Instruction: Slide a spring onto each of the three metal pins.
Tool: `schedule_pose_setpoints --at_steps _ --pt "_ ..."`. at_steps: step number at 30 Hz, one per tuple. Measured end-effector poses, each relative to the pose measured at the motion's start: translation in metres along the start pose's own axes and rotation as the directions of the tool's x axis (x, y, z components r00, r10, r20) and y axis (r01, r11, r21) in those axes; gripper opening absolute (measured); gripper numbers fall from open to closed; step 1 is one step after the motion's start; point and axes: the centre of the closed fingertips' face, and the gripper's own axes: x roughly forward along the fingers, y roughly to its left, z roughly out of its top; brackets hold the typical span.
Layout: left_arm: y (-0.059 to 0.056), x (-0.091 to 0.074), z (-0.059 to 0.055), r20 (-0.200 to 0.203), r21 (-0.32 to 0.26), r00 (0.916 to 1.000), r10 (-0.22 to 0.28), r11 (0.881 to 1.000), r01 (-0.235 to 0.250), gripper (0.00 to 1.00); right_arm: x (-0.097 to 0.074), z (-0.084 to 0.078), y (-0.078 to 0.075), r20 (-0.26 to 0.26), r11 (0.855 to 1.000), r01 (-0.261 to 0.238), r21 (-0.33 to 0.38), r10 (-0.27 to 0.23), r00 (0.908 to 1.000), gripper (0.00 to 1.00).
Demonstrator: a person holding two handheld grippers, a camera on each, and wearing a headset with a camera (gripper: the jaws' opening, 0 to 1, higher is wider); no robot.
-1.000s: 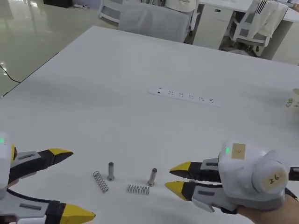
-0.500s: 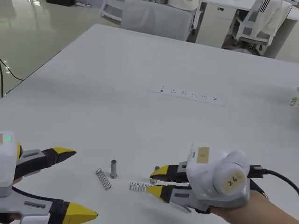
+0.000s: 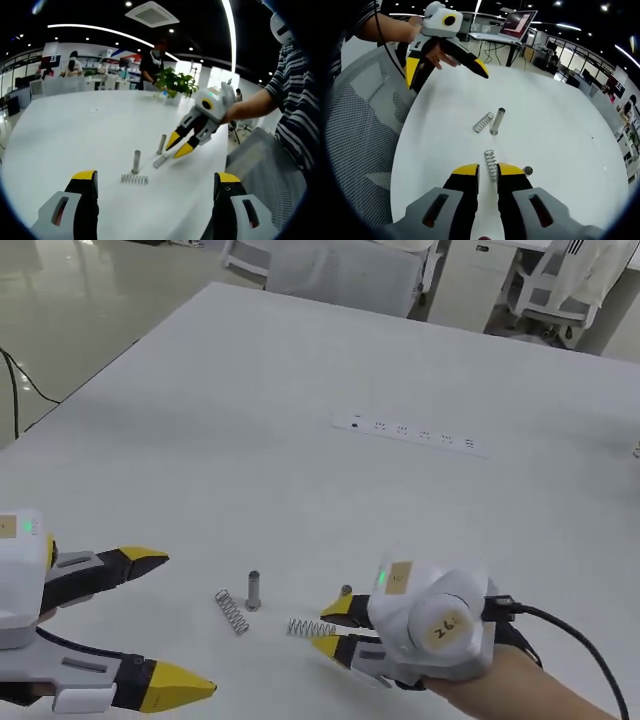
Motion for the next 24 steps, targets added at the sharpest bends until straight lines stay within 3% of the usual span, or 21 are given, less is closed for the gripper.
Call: schedule_pose_setpoints --at_steps 14,24 --pt "-0.001 -0.001 -0.005 -0.001 -0.011 1.0 -0.001 1.0 0.001 0.92 0.016 -0.003 -0.004 -0.025 1.0 0.008 -0.016 -0.009 0.9997 0.11" --pt "-0.001 -0.003 -0.007 -0.004 -0.014 1.0 0.001 1.0 -0.001 0.92 0.019 -0.021 -0.004 -0.072 1.0 0.009 0.012 -0.008 0.9974 0.09"
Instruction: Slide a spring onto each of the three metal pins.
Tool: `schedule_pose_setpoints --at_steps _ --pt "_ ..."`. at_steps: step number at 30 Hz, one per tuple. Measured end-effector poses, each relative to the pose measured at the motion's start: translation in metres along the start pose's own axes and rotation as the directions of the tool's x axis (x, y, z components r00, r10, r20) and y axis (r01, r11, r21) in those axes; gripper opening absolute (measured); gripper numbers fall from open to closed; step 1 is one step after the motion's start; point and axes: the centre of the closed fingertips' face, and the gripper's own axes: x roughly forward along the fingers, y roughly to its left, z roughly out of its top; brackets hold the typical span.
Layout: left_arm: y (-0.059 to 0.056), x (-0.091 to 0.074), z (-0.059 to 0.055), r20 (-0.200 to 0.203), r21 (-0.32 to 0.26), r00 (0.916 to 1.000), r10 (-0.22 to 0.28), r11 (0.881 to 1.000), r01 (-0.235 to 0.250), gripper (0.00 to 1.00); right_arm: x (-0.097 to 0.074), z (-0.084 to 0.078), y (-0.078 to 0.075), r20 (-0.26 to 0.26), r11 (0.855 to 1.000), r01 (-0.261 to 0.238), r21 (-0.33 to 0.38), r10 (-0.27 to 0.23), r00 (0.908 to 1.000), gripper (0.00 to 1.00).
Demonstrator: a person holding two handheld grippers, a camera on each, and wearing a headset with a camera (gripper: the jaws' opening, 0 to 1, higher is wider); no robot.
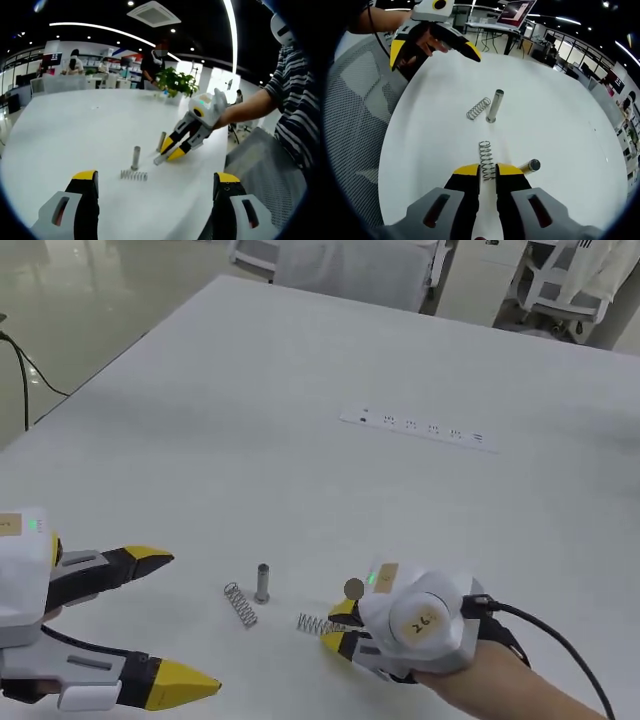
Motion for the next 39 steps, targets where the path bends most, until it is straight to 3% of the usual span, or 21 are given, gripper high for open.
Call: schedule_pose_setpoints --at_steps 13,22,30,39 --pt "-0.005 0.0 0.003 0.0 0.006 0.9999 -0.012 1.0 0.012 0.92 -0.005 0.004 0.005 0.019 0.999 -0.031 -0.014 0.031 0.9993 0.08" --pt "-0.011 0.002 0.002 -0.013 0.002 0.9994 -0.033 0.999 0.033 0.9 -0.029 0.011 0.001 0.042 0.999 -0.014 -0.039 0.016 0.999 0.08" --pt "-0.017 0.004 0.01 -0.003 0.02 0.9988 -0.048 0.999 0.049 0.88 -0.054 0.018 0.002 0.089 0.999 -0.009 -0.042 0.013 0.996 0.08" --pt "-0.033 0.009 0.016 -0.003 0.018 0.993 -0.118 0.993 0.118 0.78 -0.075 0.022 0.005 0.117 0.998 -0.016 -0.058 0.022 0.9929 0.08"
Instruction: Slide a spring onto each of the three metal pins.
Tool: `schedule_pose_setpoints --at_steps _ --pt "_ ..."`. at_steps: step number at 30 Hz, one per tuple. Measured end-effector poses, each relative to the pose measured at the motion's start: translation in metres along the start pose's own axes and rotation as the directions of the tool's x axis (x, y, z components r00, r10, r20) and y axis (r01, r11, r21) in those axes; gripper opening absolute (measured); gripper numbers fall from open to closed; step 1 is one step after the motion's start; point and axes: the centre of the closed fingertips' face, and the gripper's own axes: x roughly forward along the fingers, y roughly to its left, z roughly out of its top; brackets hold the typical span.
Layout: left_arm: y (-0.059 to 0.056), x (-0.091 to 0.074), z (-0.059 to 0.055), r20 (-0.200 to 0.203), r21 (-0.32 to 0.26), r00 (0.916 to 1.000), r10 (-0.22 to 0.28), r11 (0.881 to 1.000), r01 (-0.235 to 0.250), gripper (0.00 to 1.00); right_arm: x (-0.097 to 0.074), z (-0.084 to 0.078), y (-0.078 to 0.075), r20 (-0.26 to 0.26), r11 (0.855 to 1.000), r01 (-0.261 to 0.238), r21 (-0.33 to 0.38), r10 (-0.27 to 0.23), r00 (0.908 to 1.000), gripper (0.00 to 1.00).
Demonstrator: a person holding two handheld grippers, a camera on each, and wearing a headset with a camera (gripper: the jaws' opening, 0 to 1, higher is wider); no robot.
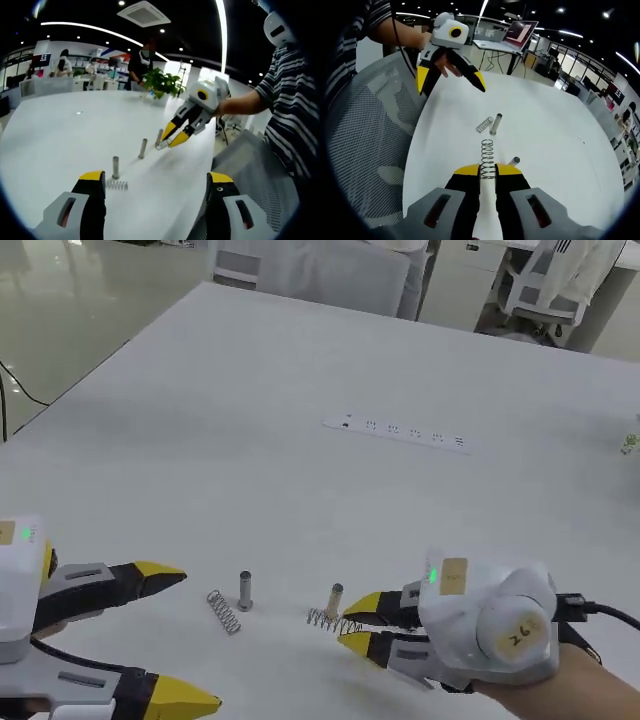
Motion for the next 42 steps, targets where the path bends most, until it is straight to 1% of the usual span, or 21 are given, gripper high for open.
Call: schedule_pose_setpoints --at_steps 4,6,8,11,14,16,17,20,22,25,27,31,33,39,42 --pt "-0.007 0.007 0.001 -0.014 0.01 0.999 -0.043 0.999 0.043 0.7 -0.006 0.001 0.004 0.012 1.0 -0.019 -0.011 0.019 0.9997 0.08" --pt "-0.01 0.011 0.002 -0.021 0.02 0.9981 -0.058 0.998 0.058 0.7 -0.008 0.002 0.006 0.014 1.0 -0.023 -0.014 0.023 0.9996 0.08" --pt "-0.013 0.016 0.004 -0.03 0.032 0.9964 -0.079 0.996 0.08 0.66 -0.01 0.001 0.007 0.01 0.999 -0.026 -0.025 0.026 0.9996 0.08" --pt "-0.016 0.022 0.006 -0.033 0.041 0.9948 -0.096 0.994 0.097 0.64 -0.011 0.001 0.009 0.009 0.999 -0.035 -0.036 0.035 0.9993 0.08" --pt "-0.018 0.03 0.008 -0.037 0.054 0.9934 -0.109 0.992 0.111 0.63 -0.011 0.0 0.01 0.0 0.998 -0.039 -0.047 0.039 0.9992 0.08" --pt "-0.02 0.035 0.008 -0.044 0.066 0.9909 -0.127 0.989 0.13 0.61 -0.013 0.0 0.011 0.0 0.998 -0.041 -0.055 0.042 0.9991 0.08" --pt "-0.022 0.038 0.008 -0.052 0.078 0.9886 -0.141 0.986 0.145 0.58 -0.013 0.001 0.012 0.001 0.997 -0.045 -0.061 0.045 0.999 0.08" --pt "-0.022 0.047 0.008 -0.067 0.099 0.9856 -0.155 0.982 0.162 0.54 -0.015 0.004 0.014 0.006 0.996 -0.053 -0.073 0.054 0.9985 0.08" --pt "-0.023 0.053 0.01 -0.065 0.106 0.984 -0.166 0.979 0.172 0.52 -0.014 0.004 0.015 0.006 0.995 -0.053 -0.081 0.054 0.9985 0.08" --pt "-0.025 0.062 0.015 -0.06 0.111 0.981 -0.185 0.975 0.191 0.45 -0.015 0.006 0.016 0.009 0.995 -0.052 -0.085 0.053 0.9985 0.08" --pt "-0.027 0.068 0.017 -0.053 0.12 0.9794 -0.195 0.972 0.2 0.43 -0.016 0.007 0.018 0.012 0.995 -0.053 -0.085 0.054 0.9985 0.08" --pt "-0.031 0.077 0.018 -0.05 0.125 0.9751 -0.216 0.967 0.221 0.37 -0.017 0.009 0.02 0.015 0.994 -0.058 -0.091 0.06 0.9981 0.08" --pt "-0.035 0.081 0.018 -0.054 0.125 0.9711 -0.232 0.963 0.237 0.34 -0.017 0.011 0.02 0.017 0.994 -0.056 -0.094 0.058 0.9982 0.08" --pt "-0.039 0.087 0.023 -0.039 0.134 0.97 -0.24 0.961 0.243 0.26 -0.017 0.01 0.022 0.013 0.993 -0.06 -0.099 0.061 0.998 0.08" --pt "-0.04 0.089 0.023 -0.039 0.139 0.9685 -0.246 0.958 0.249 0.22 -0.018 0.011 0.022 0.021 0.994 -0.06 -0.096 0.062 0.9978 0.08"
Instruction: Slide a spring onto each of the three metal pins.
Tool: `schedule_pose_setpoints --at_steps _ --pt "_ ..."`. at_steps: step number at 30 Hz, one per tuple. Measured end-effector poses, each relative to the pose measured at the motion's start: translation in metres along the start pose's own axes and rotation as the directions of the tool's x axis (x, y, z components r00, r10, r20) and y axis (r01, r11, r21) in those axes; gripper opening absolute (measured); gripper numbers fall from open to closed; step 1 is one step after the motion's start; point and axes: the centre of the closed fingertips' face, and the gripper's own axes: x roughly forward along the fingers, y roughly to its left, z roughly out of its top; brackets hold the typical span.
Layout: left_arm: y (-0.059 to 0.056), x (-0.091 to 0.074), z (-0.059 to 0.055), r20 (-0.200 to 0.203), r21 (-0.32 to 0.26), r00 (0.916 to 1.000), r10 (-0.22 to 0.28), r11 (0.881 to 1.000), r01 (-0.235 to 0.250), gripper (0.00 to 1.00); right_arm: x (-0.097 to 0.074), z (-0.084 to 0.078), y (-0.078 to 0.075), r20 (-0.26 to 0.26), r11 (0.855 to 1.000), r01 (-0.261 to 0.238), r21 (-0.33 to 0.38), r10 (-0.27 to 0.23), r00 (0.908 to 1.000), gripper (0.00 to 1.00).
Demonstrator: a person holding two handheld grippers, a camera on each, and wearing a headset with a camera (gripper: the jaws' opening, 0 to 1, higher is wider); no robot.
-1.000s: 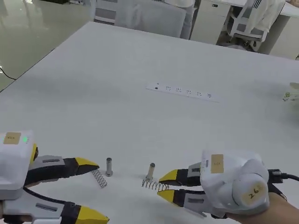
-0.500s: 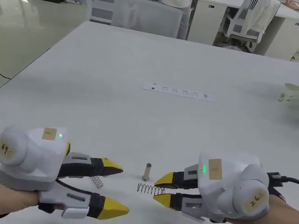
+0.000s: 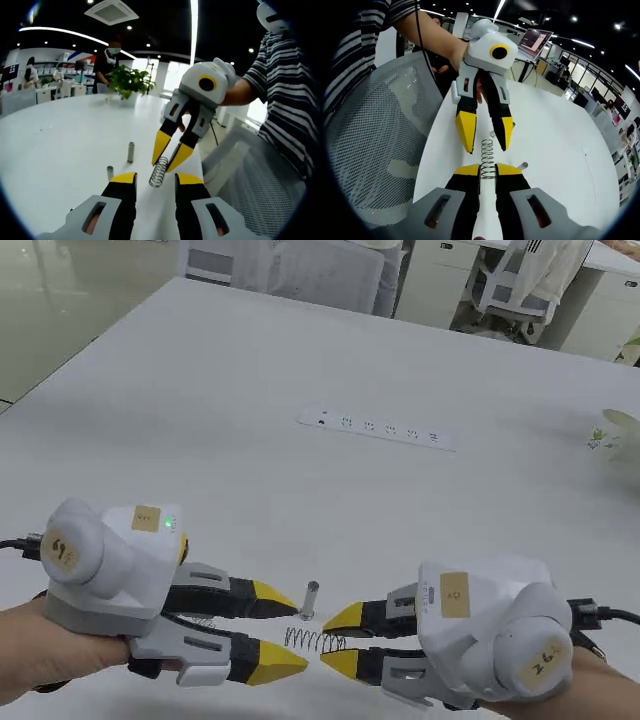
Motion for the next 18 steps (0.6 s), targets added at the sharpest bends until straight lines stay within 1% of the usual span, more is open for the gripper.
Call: schedule_pose_setpoints --at_steps 5,11,13,18 --pt "-0.0007 0.0032 0.0013 0.004 0.005 0.9999 -0.009 1.0 0.009 0.14 -0.0022 0.0029 -0.0001 0.008 1.0 -0.001 -0.003 0.001 1.0 0.08" --pt "-0.0031 0.0059 0.0006 0.0 0.015 0.9998 -0.017 1.0 0.017 0.07 -0.0035 0.0029 -0.0019 0.009 1.0 0.003 0.002 -0.003 1.0 0.08" --pt "-0.0024 0.0061 0.0005 0.0 0.023 0.9999 -0.012 1.0 0.012 0.05 -0.0033 0.0026 -0.0016 0.009 1.0 0.001 0.001 -0.001 1.0 0.08" --pt "-0.0035 0.0072 0.0014 0.004 0.035 0.9999 -0.017 0.999 0.017 0.05 -0.0039 0.0022 -0.0019 0.012 1.0 0.001 0.011 -0.001 0.9999 0.08"
